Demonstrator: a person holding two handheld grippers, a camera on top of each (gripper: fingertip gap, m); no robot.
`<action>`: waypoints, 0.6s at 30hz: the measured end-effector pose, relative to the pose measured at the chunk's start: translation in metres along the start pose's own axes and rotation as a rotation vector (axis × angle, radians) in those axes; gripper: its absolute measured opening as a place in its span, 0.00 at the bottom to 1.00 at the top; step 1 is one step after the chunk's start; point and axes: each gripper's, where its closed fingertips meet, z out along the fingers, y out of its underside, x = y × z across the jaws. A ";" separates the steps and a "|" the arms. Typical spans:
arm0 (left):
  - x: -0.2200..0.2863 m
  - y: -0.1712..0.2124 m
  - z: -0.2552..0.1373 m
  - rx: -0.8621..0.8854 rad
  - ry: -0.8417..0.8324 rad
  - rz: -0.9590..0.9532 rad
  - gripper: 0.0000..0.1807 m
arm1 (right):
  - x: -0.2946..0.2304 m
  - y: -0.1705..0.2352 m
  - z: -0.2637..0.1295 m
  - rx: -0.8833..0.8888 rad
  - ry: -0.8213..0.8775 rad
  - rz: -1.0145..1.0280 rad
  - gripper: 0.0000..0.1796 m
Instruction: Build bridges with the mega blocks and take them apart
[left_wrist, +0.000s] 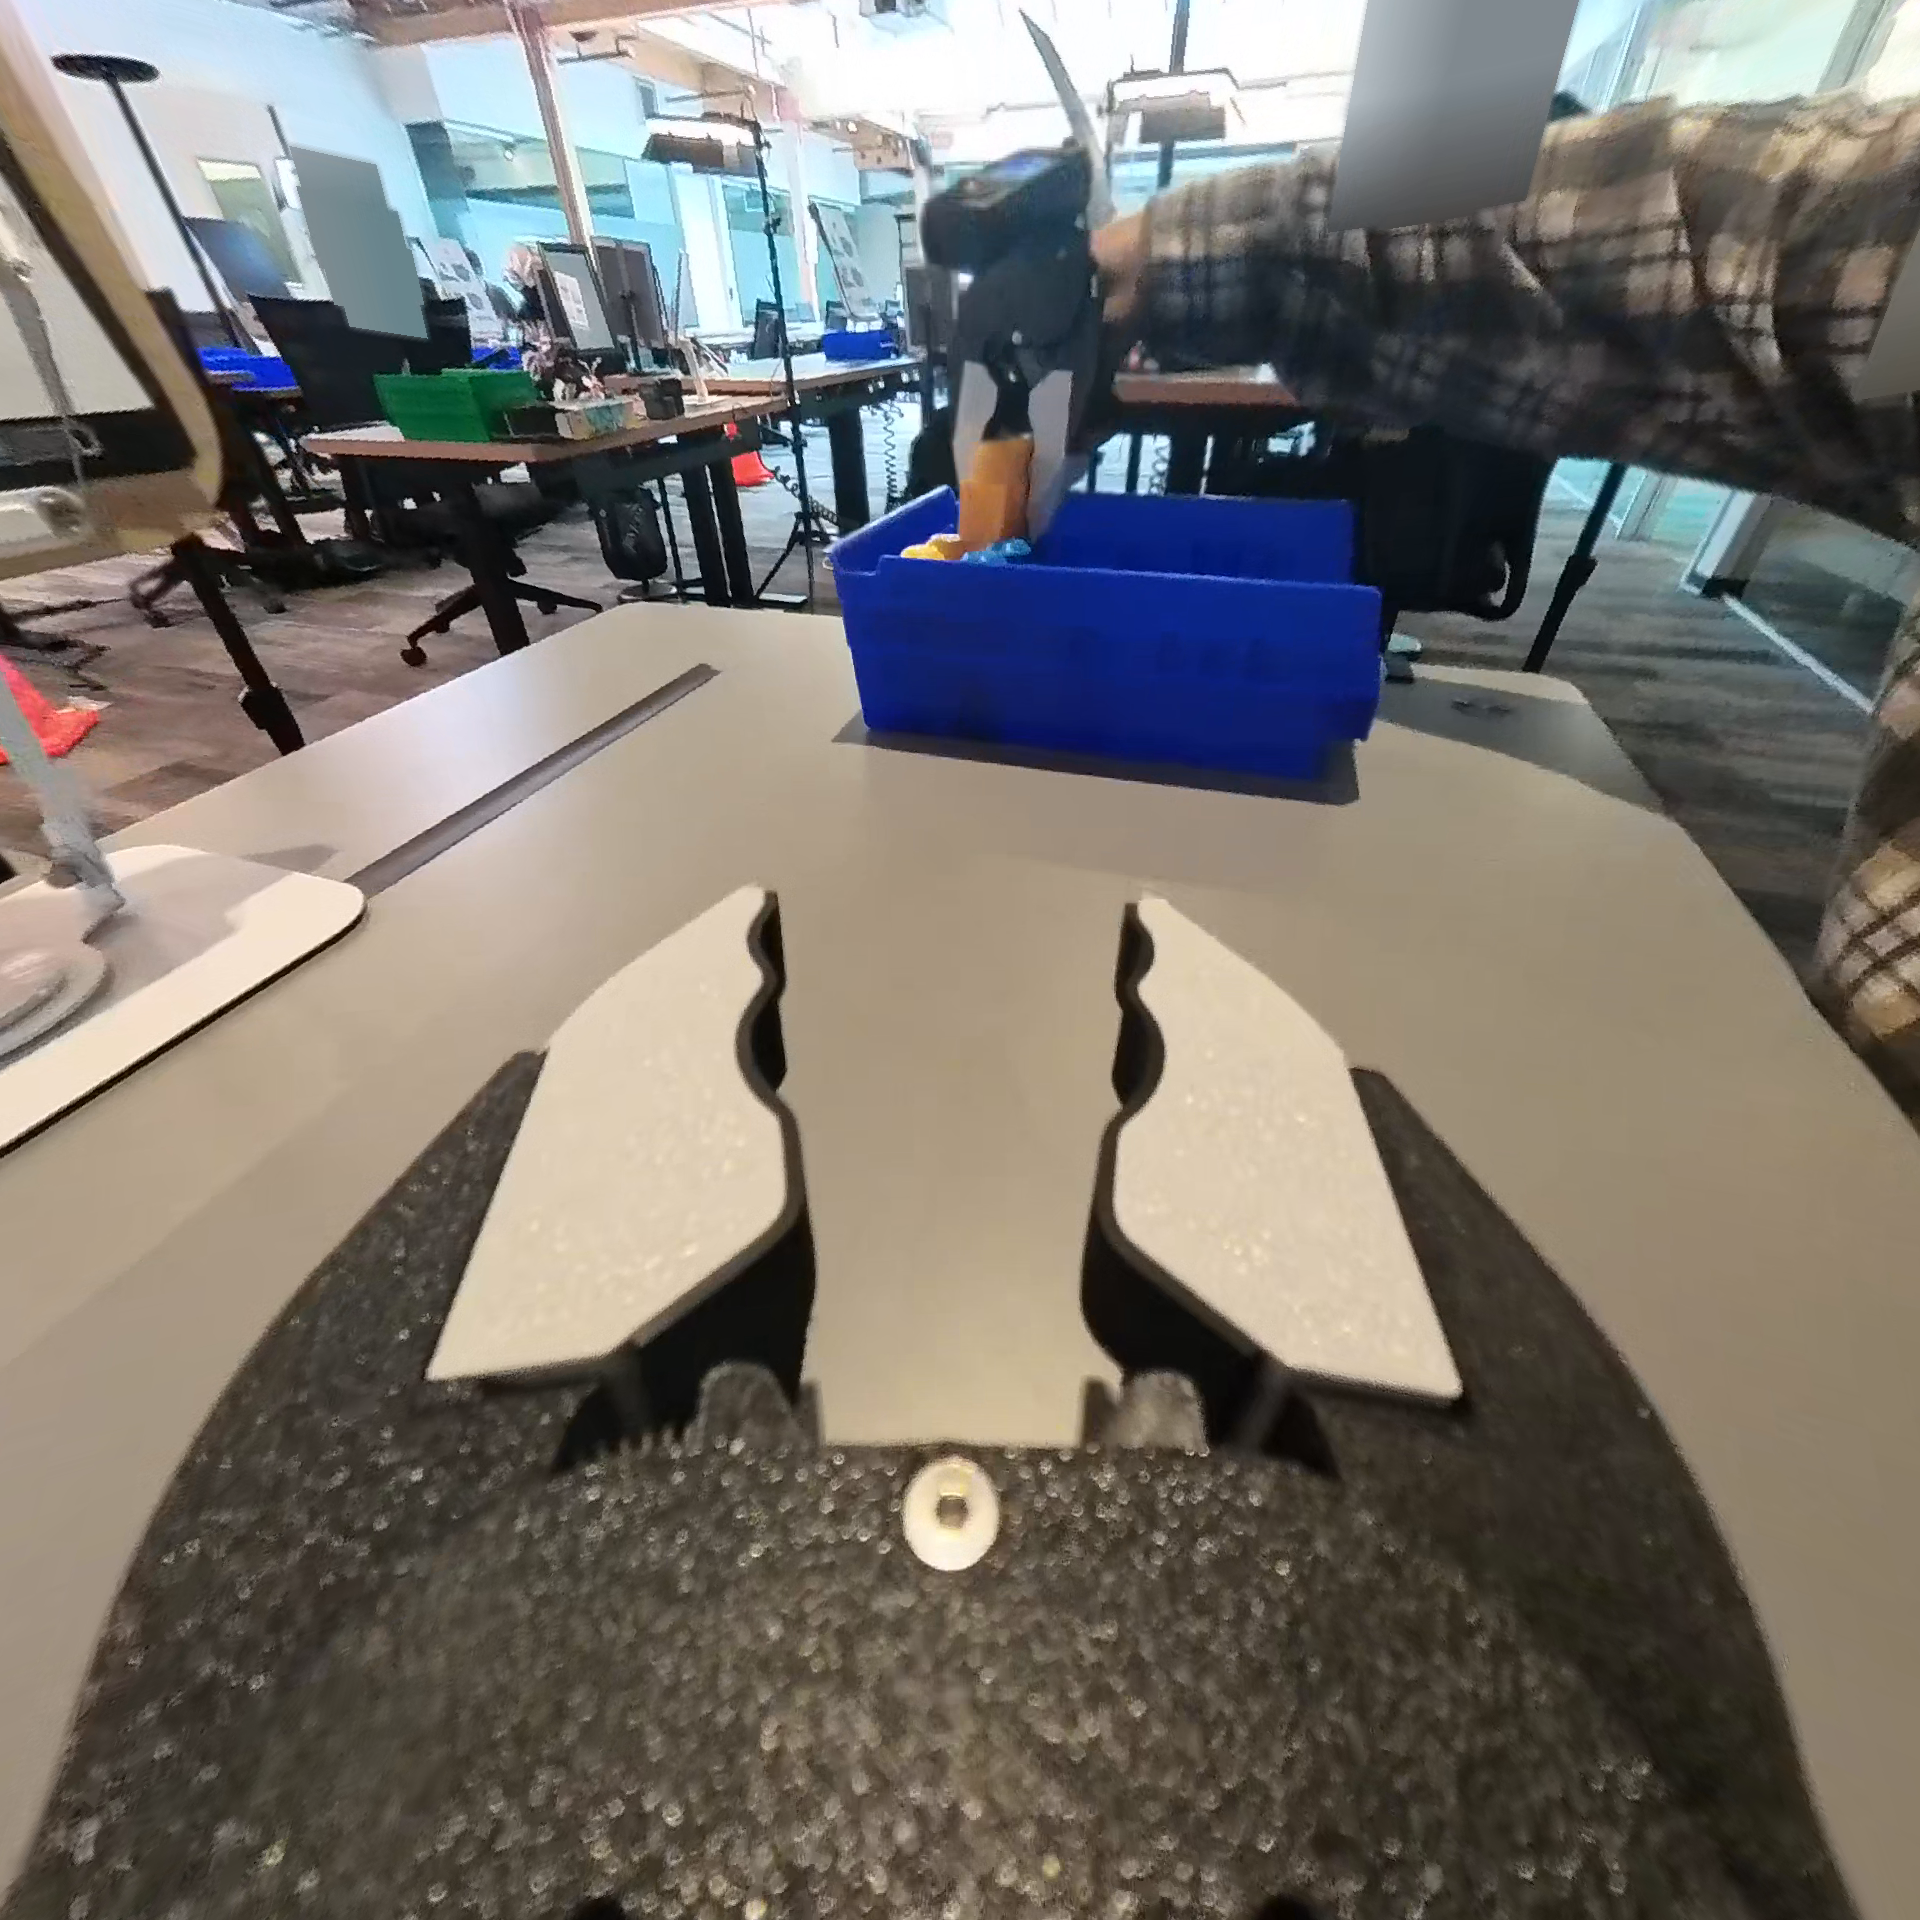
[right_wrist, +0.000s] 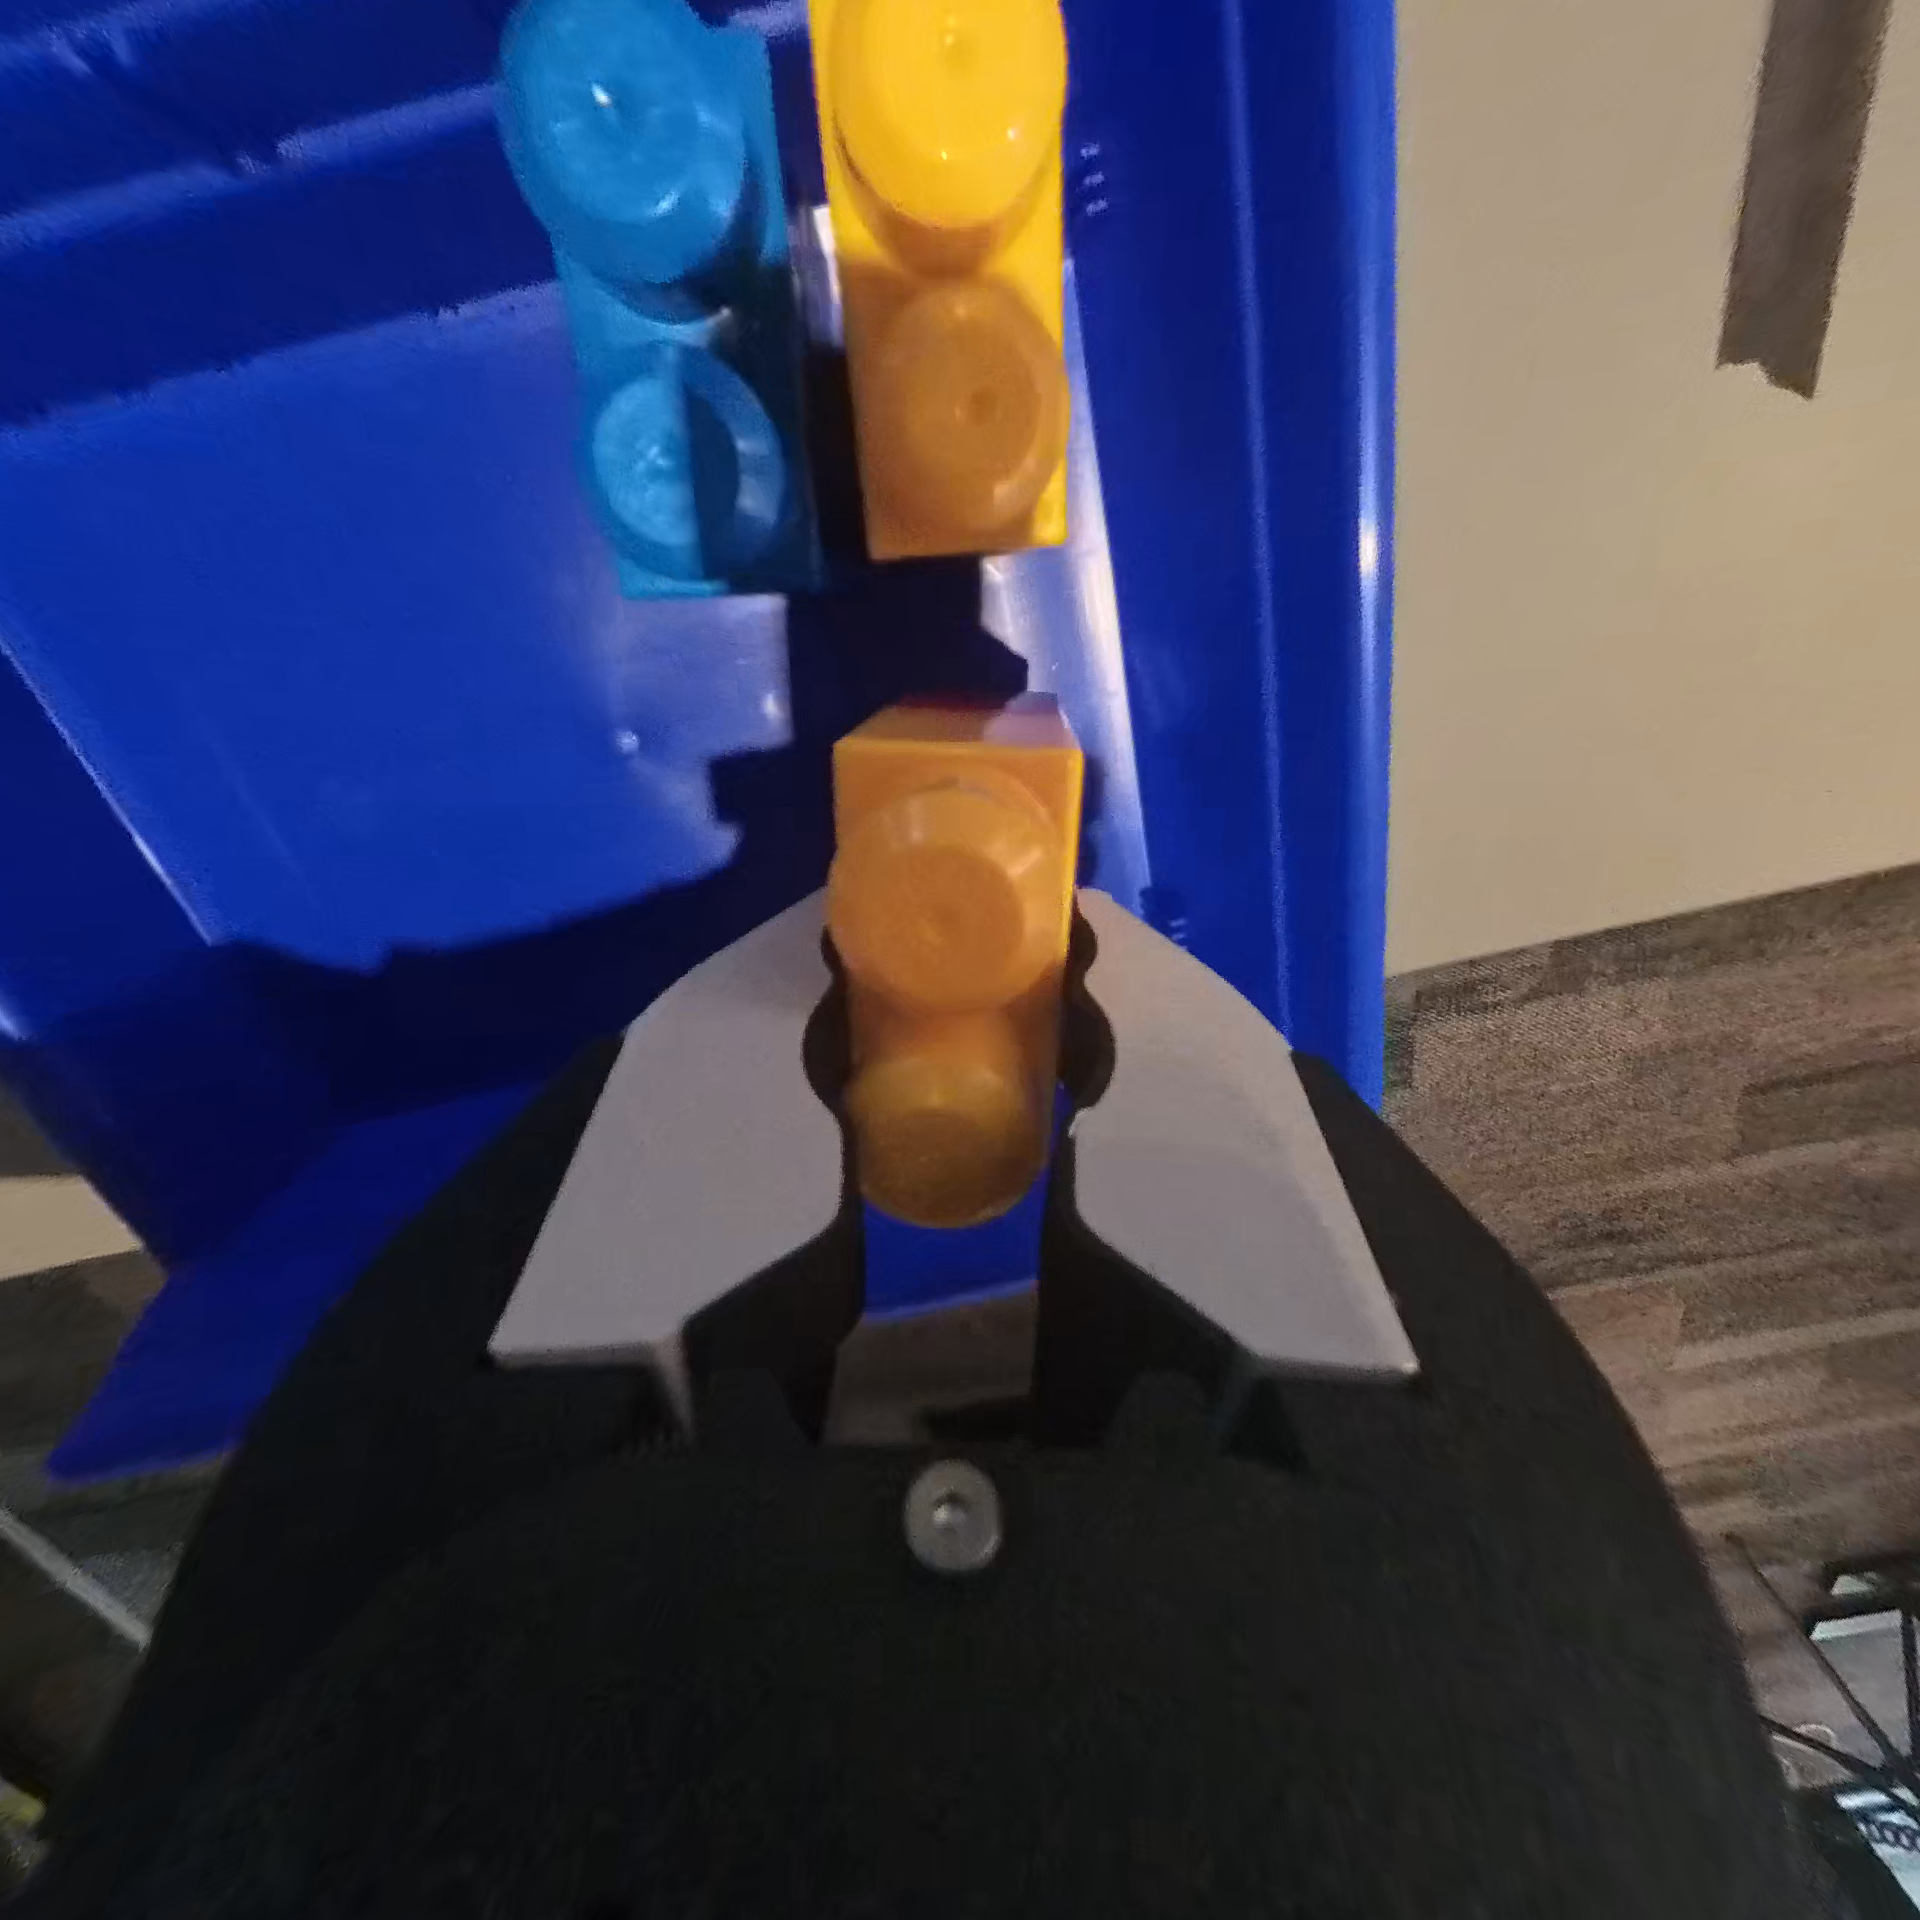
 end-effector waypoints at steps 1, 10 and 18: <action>0.000 0.001 0.002 -0.008 0.001 0.004 0.34 | 0.001 0.000 0.004 -0.006 -0.008 -0.009 0.21; 0.002 0.008 0.004 -0.034 0.022 -0.007 0.34 | 0.005 -0.002 0.034 -0.043 -0.052 -0.064 0.21; 0.009 0.012 0.007 -0.059 0.050 -0.002 0.34 | 0.014 0.001 0.038 -0.043 -0.016 -0.065 0.23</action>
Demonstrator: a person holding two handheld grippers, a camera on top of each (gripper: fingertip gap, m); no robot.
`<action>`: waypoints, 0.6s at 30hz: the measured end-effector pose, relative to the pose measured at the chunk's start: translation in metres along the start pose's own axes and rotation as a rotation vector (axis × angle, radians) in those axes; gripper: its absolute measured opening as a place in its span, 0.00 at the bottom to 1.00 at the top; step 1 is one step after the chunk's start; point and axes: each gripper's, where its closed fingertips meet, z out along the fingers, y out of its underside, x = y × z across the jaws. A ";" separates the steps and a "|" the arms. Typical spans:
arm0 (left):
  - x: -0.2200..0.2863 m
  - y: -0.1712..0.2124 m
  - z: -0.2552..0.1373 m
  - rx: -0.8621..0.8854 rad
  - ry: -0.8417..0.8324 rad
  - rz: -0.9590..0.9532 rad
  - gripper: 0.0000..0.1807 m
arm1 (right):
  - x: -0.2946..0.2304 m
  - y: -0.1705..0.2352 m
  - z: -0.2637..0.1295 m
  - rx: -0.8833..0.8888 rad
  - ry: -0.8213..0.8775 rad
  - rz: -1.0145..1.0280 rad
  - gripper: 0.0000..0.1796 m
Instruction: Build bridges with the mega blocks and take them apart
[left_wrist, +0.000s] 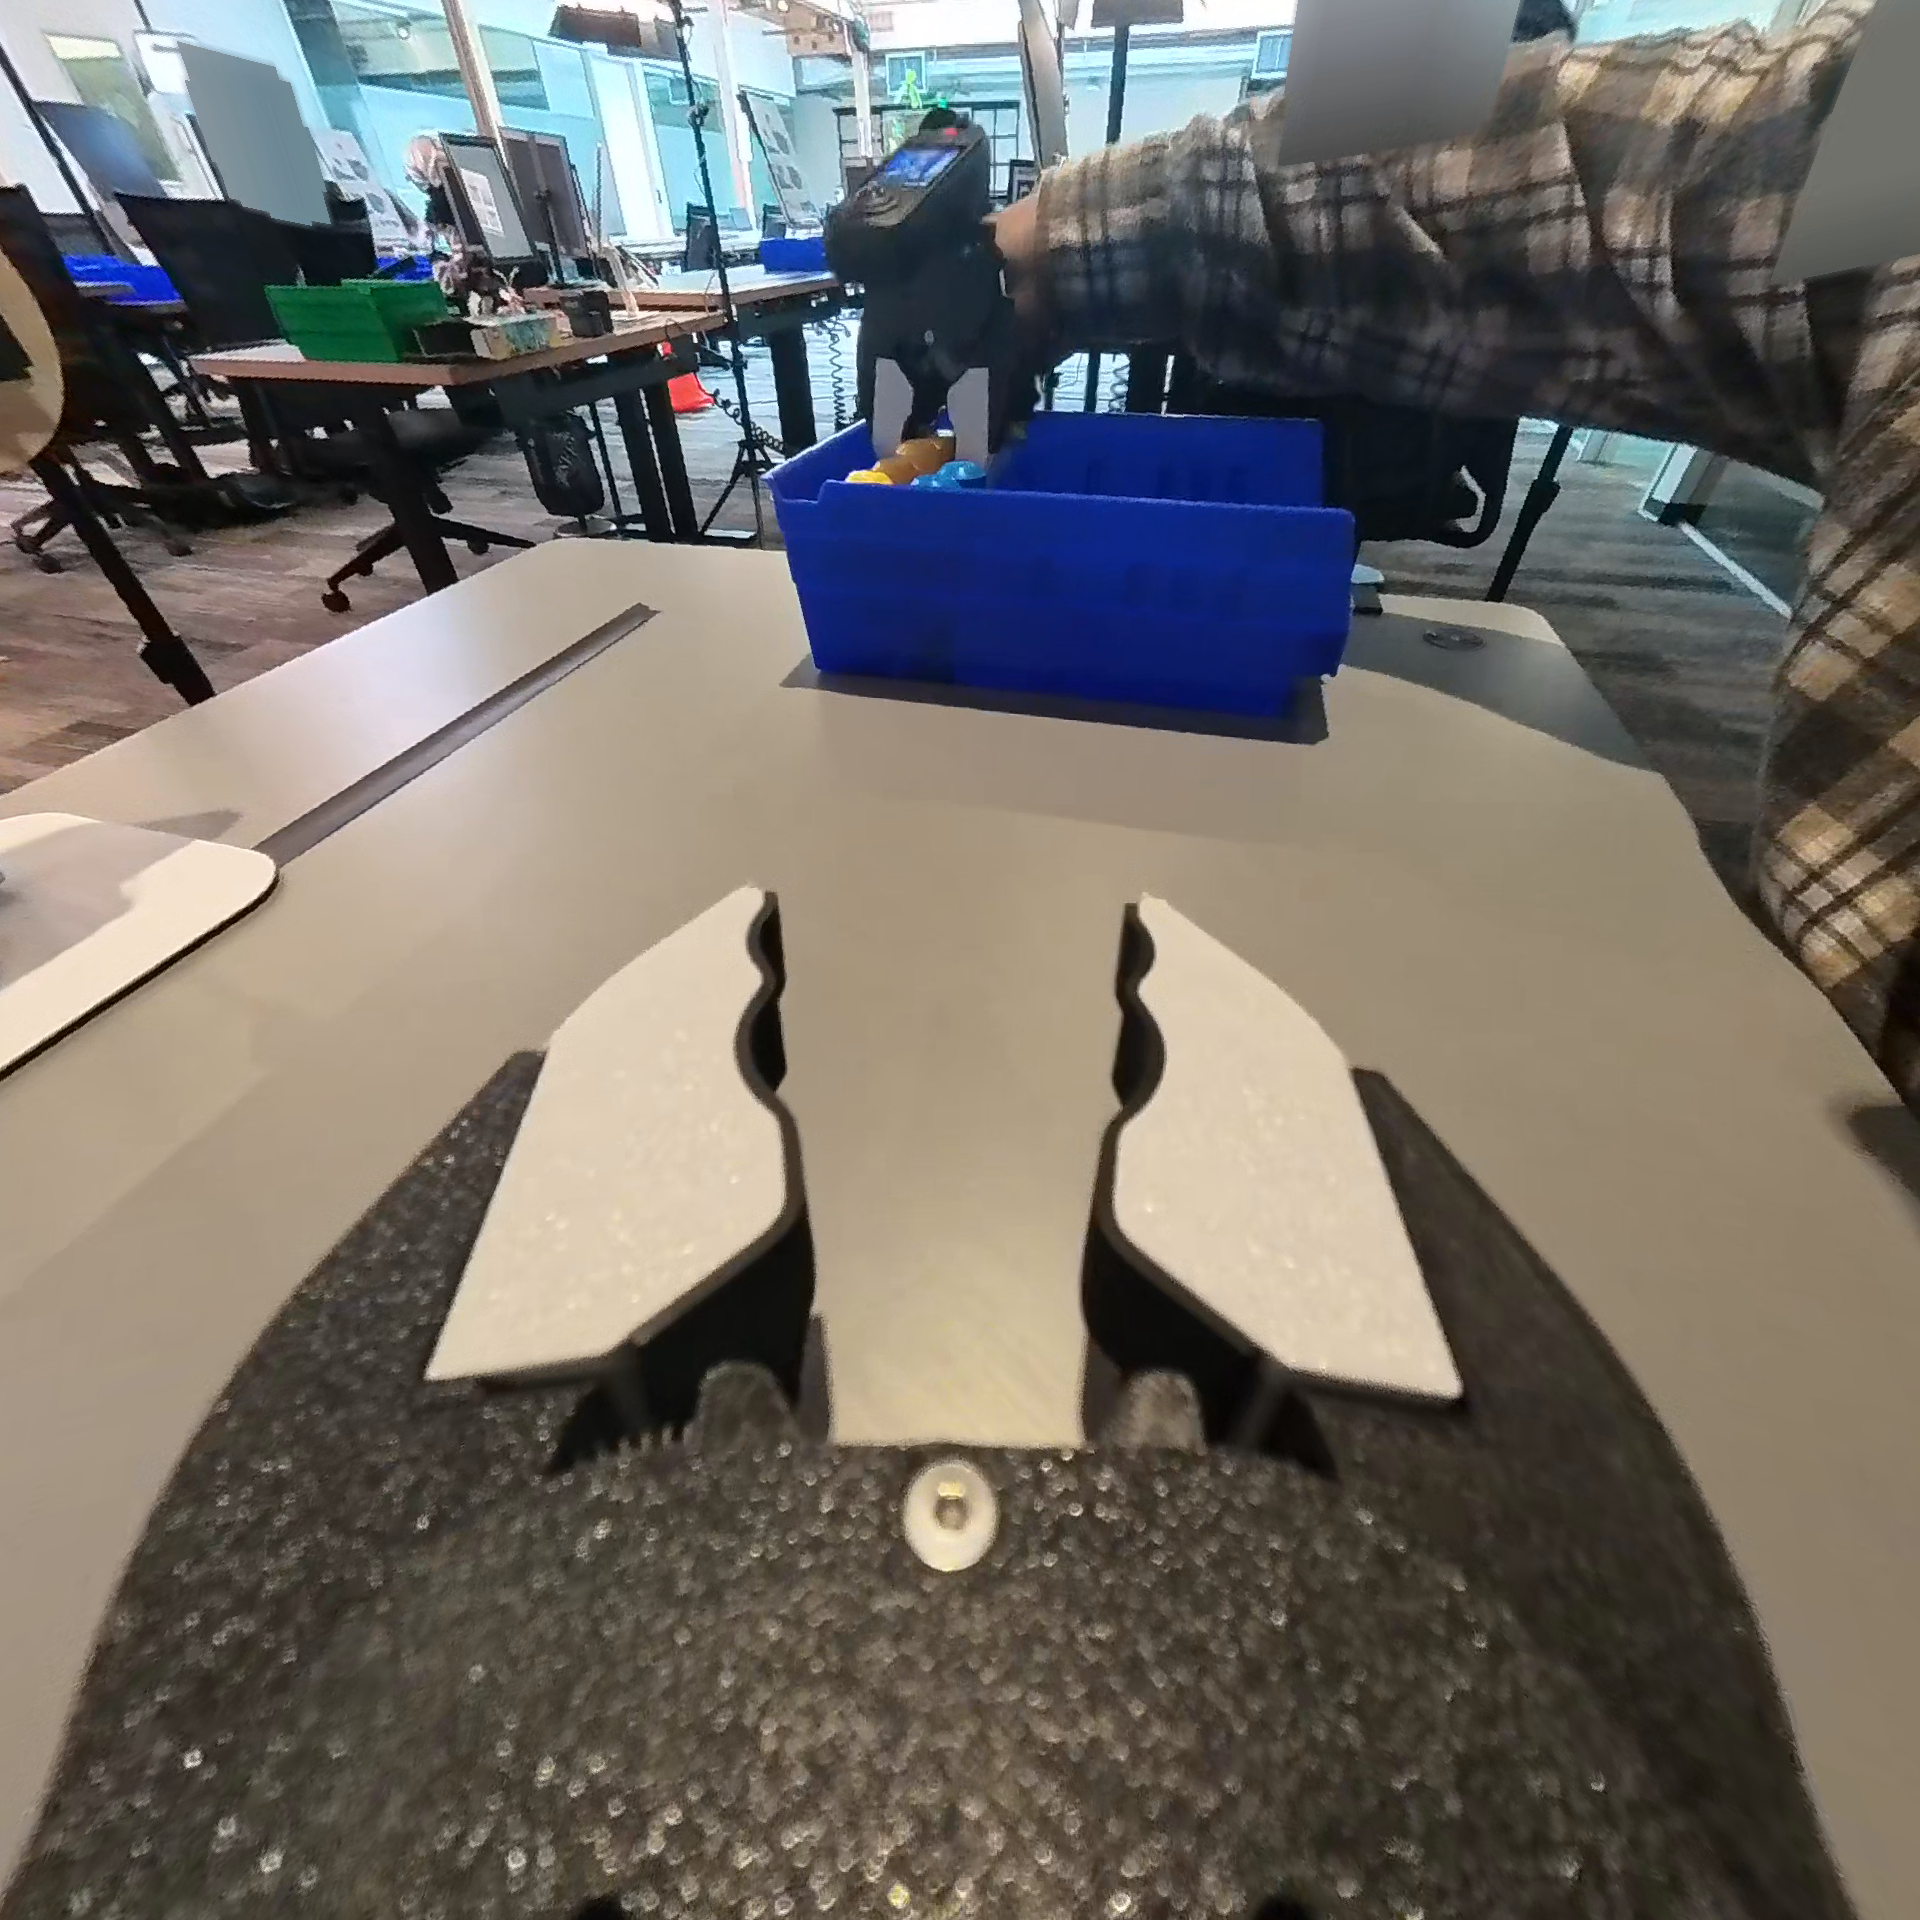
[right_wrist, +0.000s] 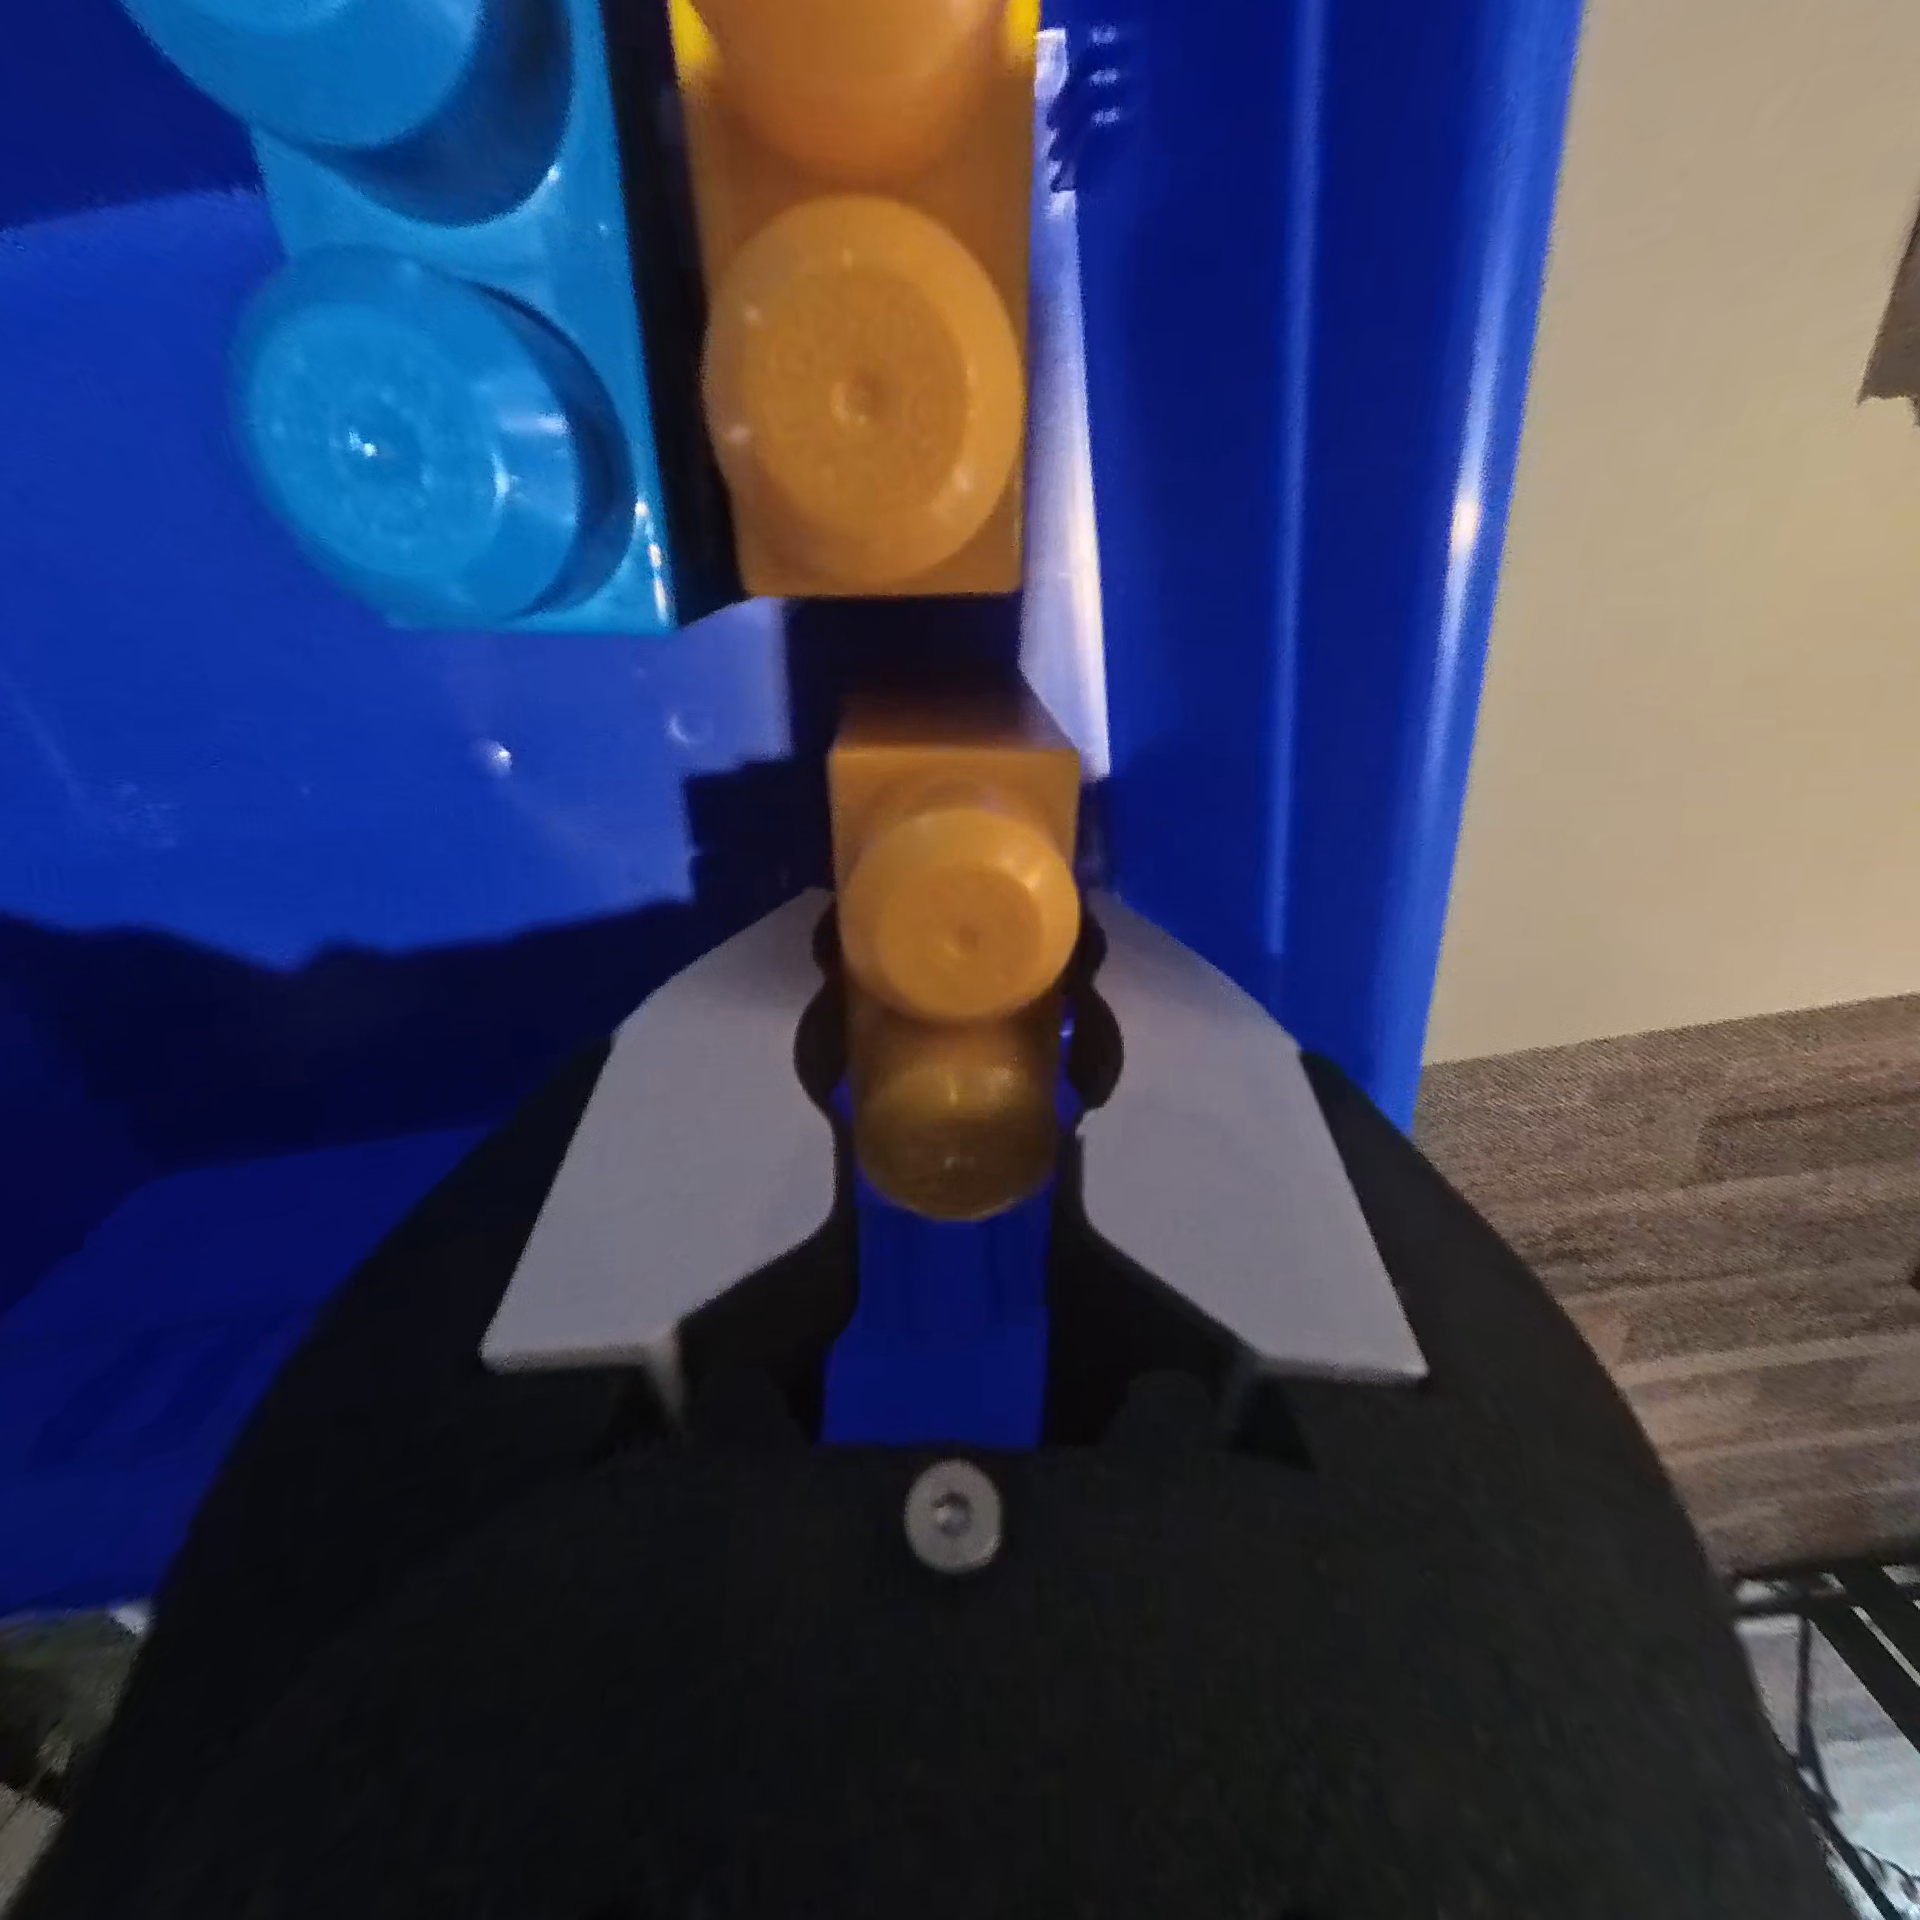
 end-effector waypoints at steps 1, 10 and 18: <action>0.001 0.000 0.000 0.002 0.003 -0.003 0.34 | 0.001 0.001 -0.003 -0.003 0.015 0.004 0.26; 0.006 -0.012 -0.010 0.053 -0.009 -0.011 0.38 | -0.009 -0.010 -0.122 0.145 0.335 0.152 0.43; 0.011 -0.020 -0.019 0.081 -0.025 -0.040 0.38 | -0.104 -0.137 -0.239 0.674 0.618 0.322 0.50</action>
